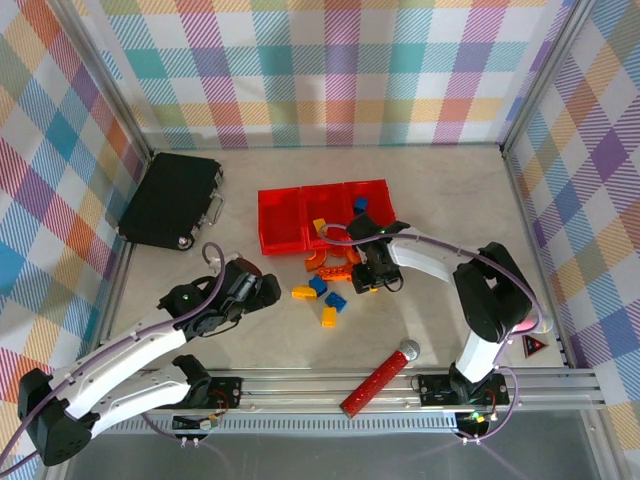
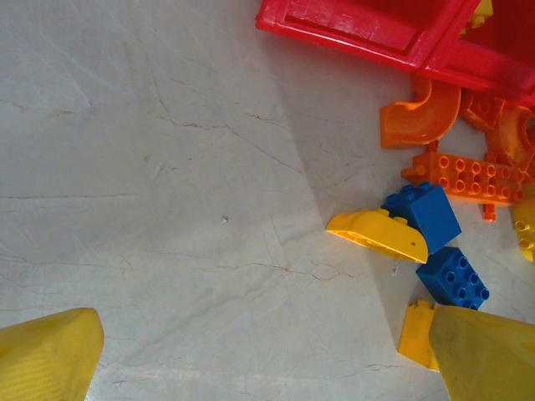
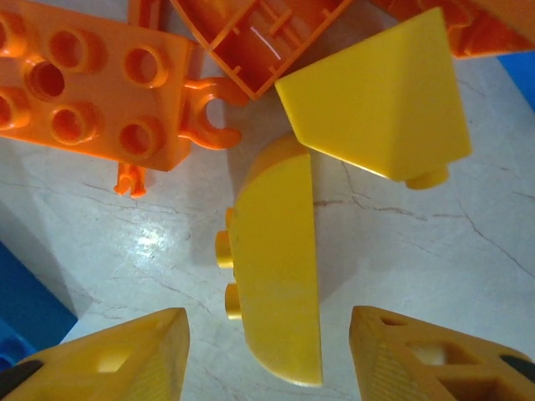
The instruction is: Sort the legos into containers by color
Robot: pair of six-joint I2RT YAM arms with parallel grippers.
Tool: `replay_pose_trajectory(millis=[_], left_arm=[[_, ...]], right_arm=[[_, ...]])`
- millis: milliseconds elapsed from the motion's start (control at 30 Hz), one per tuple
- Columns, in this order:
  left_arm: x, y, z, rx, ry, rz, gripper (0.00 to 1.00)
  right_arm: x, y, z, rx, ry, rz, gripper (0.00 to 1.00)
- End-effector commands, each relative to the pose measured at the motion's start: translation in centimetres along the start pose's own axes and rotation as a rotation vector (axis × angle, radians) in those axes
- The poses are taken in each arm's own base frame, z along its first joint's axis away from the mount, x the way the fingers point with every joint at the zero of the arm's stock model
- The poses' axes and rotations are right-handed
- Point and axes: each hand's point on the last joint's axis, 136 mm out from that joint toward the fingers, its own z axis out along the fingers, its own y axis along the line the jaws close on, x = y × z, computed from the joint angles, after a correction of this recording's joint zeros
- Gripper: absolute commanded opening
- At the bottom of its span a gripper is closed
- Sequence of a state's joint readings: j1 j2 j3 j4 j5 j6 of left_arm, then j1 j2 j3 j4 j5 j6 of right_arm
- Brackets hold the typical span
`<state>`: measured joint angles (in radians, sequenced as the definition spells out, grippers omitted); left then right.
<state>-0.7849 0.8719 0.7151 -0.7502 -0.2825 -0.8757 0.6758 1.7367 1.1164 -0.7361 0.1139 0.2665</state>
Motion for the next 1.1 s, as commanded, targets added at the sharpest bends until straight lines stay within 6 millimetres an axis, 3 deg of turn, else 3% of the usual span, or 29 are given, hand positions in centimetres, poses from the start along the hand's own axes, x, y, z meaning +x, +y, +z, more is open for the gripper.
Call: replay_pose_trajectory(millis=[0, 467, 667, 767, 900, 1067], left_arm=[[0.6, 1.2, -0.2, -0.033, 0.005, 0.001, 1.00], [0.5, 1.2, 0.1, -0.053, 0.000, -0.015, 1.00], [0.3, 1.7, 0.0, -0.074, -0.017, -0.031, 1.00], [0.2, 1.7, 0.0, -0.069, -0.026, -0.029, 1.00], [-0.3, 1.1, 0.1, -0.049, -0.047, -0.005, 1.00], [-1.1, -0.2, 0.6, -0.018, -0.067, 0.041, 1.00]], right_arm=[[-1.0, 0.2, 0.4, 0.010, -0.018, -0.032, 0.50], [-1.4, -0.7, 1.1, 0.075, -0.011, -0.082, 0.32], [-1.3, -0.3, -0.1, 0.047, -0.020, -0.065, 0.25], [-1.4, 0.1, -2.2, 0.023, -0.053, -0.048, 0.24], [-2.0, 0.9, -6.9, -0.043, -0.140, -0.021, 0.24], [-4.9, 2.3, -13.1, -0.122, -0.293, -0.027, 0.25]])
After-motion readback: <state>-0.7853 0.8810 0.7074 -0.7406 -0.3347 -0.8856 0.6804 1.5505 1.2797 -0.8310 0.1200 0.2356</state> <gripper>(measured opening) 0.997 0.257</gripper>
